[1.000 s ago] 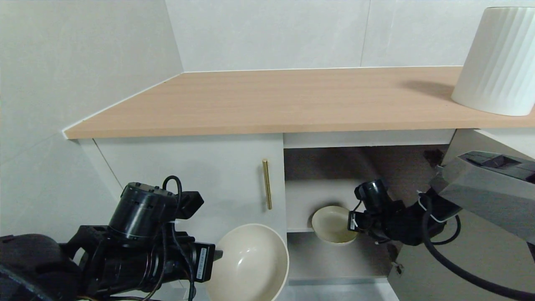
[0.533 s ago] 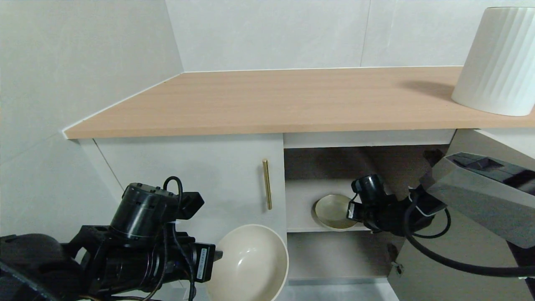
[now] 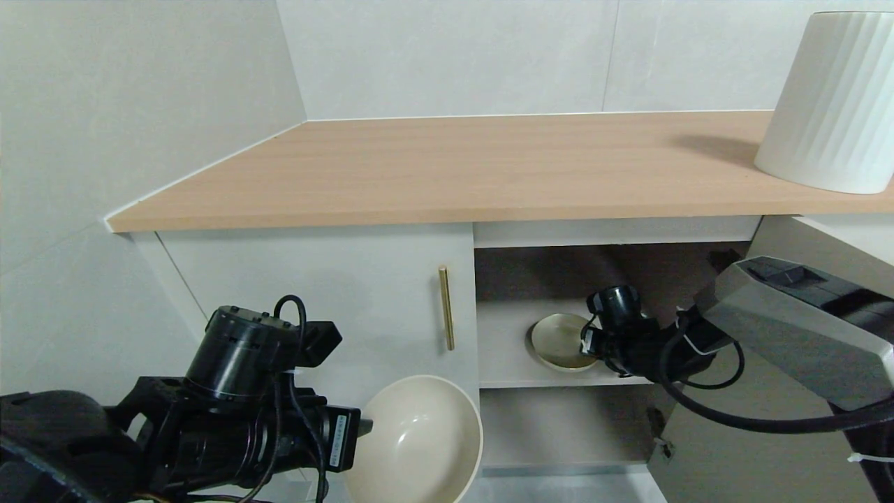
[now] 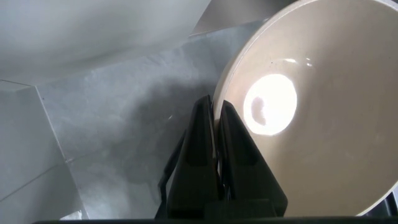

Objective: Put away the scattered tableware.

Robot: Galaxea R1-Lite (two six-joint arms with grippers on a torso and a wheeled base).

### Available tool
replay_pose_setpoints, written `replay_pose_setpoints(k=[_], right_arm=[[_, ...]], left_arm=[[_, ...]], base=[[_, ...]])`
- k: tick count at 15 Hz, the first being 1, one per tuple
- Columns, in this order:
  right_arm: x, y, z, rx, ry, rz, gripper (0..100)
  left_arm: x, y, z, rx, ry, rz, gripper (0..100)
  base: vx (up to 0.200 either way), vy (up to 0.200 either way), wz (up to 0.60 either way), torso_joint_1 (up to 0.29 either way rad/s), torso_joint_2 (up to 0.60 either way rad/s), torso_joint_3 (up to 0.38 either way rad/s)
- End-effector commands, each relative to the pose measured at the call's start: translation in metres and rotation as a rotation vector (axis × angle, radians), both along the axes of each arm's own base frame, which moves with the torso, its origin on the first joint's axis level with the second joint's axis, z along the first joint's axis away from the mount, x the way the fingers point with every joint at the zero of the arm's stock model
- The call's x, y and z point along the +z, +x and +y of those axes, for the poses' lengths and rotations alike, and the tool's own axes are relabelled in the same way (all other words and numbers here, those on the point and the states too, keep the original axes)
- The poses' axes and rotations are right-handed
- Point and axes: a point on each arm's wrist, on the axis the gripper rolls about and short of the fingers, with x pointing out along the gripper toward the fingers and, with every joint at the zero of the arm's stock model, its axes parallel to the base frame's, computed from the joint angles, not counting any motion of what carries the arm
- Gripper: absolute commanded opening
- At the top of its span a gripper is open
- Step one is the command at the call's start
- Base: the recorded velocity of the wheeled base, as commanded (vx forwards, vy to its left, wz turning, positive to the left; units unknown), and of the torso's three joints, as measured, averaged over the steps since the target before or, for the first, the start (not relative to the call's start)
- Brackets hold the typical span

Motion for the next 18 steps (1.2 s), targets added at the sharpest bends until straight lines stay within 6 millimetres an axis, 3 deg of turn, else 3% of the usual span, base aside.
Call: replay_pose_setpoints(k=[1, 2, 3, 7, 10, 13, 16, 18], right_arm=[[-0.004, 0.004, 0.000, -0.009, -0.007, -0.004, 0], [-0.004, 0.004, 0.000, -0.012, -0.008, -0.004, 0], [-0.005, 0.004, 0.000, -0.012, -0.009, -0.003, 100], [0.002, 0.003, -0.001, -0.014, -0.001, -0.019, 100], [0.022, -0.008, 0.001, 0.004, 0.009, -0.030, 100], [0.053, -0.044, 0.017, 0.124, 0.052, -0.022, 100], [0.095, -0.102, 0.033, 0.372, 0.109, 0.022, 100], [0.106, -0.132, 0.040, 0.514, 0.154, 0.053, 100]], left_arm=[[-0.002, 0.001, -0.001, 0.001, 0.003, 0.007, 0], [-0.003, 0.001, -0.001, 0.000, 0.006, 0.009, 0], [-0.003, 0.001, -0.001, 0.000, 0.006, 0.010, 0], [-0.004, 0.003, -0.002, -0.001, 0.006, 0.012, 0], [-0.010, 0.005, -0.007, -0.002, 0.011, 0.032, 0], [-0.026, 0.014, -0.025, 0.080, 0.031, -0.007, 0], [-0.041, 0.018, -0.045, 0.153, 0.080, -0.015, 0], [-0.047, 0.017, -0.051, 0.140, 0.094, -0.006, 0]], base=[[0.000, 0.000, 0.00, 0.000, 0.00, 0.000], [0.000, 0.000, 0.00, 0.000, 0.00, 0.000], [0.000, 0.000, 0.00, 0.000, 0.00, 0.000], [0.000, 0.000, 0.00, 0.000, 0.00, 0.000], [0.000, 0.000, 0.00, 0.000, 0.00, 0.000], [0.000, 0.000, 0.00, 0.000, 0.00, 0.000], [0.000, 0.000, 0.00, 0.000, 0.00, 0.000], [0.000, 0.000, 0.00, 0.000, 0.00, 0.000]])
